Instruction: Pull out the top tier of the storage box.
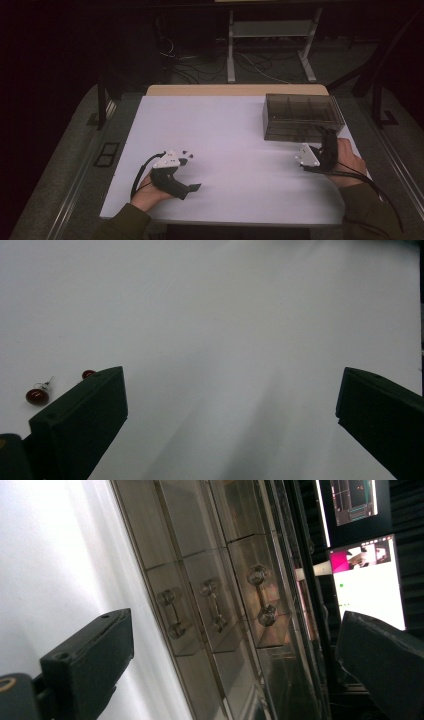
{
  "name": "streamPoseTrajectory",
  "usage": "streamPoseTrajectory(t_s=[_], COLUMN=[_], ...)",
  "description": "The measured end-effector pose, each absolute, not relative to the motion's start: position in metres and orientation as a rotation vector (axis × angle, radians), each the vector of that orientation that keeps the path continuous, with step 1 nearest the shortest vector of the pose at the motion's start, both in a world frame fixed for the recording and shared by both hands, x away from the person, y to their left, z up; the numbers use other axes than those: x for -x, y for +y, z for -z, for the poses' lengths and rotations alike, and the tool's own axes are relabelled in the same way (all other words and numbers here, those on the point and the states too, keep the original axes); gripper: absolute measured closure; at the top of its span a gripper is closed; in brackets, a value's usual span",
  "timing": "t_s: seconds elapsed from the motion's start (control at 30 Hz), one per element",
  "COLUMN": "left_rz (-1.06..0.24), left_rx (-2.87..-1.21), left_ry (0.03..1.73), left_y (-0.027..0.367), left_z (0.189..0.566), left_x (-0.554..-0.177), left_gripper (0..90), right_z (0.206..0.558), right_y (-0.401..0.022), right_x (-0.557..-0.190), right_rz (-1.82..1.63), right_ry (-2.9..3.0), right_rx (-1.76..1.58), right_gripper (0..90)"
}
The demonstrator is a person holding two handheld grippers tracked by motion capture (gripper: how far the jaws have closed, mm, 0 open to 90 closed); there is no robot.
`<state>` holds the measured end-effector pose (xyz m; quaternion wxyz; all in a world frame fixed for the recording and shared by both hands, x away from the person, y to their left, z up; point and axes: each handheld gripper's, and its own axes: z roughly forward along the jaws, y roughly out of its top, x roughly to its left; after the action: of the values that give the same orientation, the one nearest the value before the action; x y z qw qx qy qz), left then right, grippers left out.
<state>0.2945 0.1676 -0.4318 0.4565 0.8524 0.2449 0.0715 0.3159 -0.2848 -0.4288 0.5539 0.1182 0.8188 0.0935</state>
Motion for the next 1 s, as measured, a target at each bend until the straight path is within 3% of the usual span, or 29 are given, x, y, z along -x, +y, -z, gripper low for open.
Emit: streamPoseTrajectory(t_s=[1.0], left_rz=[-0.173], left_rx=[-2.1], left_ry=[0.609], left_y=[0.167], left_z=[0.433], left_x=[-0.295], left_gripper=[0.0], right_z=[0.431], right_y=[-0.284], right_x=[-0.337], right_rz=[-0.096], right_ry=[1.846], right_rx=[-0.207], right_gripper=[1.7])
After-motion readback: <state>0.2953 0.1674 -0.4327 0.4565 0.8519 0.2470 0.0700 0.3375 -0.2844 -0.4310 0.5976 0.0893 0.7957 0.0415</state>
